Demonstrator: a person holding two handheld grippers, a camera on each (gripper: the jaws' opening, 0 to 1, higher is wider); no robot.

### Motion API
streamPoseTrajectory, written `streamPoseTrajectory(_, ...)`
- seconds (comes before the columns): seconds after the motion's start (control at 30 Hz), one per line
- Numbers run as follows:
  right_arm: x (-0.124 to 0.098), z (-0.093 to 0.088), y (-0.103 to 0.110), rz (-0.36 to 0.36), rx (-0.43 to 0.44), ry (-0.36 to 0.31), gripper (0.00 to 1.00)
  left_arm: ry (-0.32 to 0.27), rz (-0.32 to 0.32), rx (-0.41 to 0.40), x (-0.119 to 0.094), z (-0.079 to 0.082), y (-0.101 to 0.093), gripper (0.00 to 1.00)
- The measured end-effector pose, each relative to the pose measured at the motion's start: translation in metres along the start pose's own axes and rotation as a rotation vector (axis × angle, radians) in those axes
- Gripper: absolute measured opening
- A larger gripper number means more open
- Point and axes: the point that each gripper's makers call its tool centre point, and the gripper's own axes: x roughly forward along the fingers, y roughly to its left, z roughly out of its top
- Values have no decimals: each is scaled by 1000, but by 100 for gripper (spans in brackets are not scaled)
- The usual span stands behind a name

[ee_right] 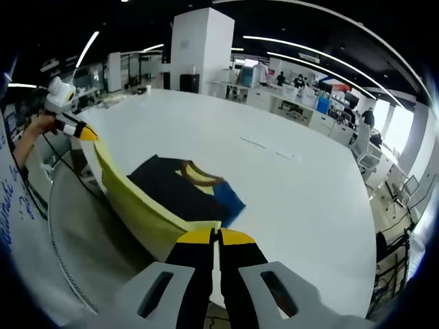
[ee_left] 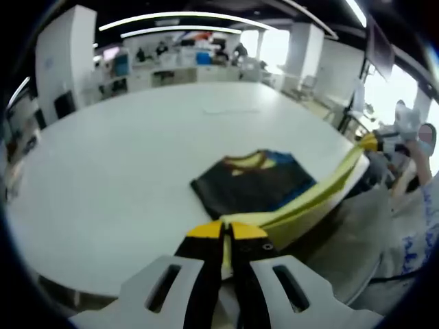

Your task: Fold the garment on the visible template until the final outline fits inside the template.

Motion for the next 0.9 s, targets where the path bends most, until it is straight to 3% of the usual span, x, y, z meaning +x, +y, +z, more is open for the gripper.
streamPoseTrajectory(0.53,41,-11,-14,19,32,36,2,40,-9,46,47,11,21,0)
streamPoseTrajectory(0.9,60,-8,-25,19,22,42,2,55,-3,86,63,20,26,0)
